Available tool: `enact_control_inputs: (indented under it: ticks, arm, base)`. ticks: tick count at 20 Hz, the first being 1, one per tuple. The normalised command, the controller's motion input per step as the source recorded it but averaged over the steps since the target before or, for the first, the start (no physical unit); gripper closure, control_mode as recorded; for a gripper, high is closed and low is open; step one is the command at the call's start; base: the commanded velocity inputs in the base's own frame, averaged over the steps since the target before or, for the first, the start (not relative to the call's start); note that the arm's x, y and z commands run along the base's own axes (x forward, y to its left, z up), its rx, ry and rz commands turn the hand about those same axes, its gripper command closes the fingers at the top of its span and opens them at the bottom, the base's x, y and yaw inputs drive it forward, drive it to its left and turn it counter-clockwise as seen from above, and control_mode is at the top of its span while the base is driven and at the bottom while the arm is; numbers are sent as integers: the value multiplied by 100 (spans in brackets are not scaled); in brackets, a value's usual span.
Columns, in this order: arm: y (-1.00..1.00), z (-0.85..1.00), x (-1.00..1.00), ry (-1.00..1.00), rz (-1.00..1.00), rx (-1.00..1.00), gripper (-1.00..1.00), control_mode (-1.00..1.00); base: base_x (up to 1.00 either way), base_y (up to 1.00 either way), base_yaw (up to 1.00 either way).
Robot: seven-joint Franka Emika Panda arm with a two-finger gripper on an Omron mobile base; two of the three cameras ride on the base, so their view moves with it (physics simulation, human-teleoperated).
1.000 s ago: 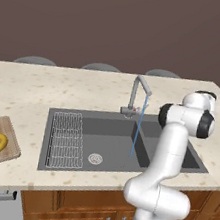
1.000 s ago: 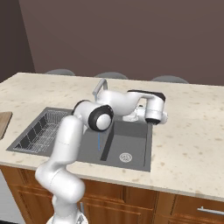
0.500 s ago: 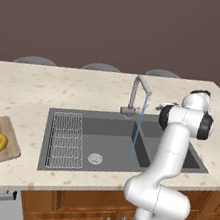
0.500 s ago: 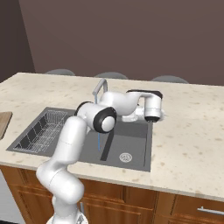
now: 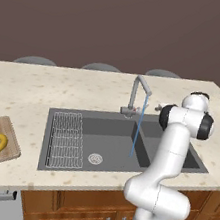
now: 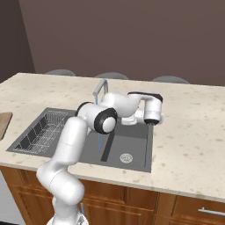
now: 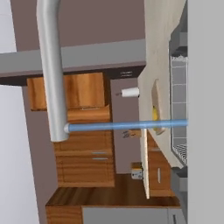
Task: Pick the banana from the sink and place it on the cutting board to airdry. Then turn off the sink faucet.
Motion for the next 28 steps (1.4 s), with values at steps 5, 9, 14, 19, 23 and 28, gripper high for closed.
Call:
enact_control_inputs:
  ticks: [5, 9, 14, 19, 23, 28]
  arm:
    - [0, 0, 1, -4, -3, 3, -100, -100]
    - [2, 0, 0, -6, -2, 1, -100, -100]
    - [12, 0, 0, -6, -3, 2, -100, -100]
    - [18, -2, 0, -2, -5, 0, -100, -100]
    - [5, -1, 5, 0, -9, 0, -100, -100]
    - [-30, 0, 20, 0, -7, 0, -100, -100]
  base:
    - [0, 0, 0]
    - [0, 0, 0]
    - [0, 0, 0]
    - [0, 0, 0]
    - [0, 0, 0]
    - [0, 0, 0]
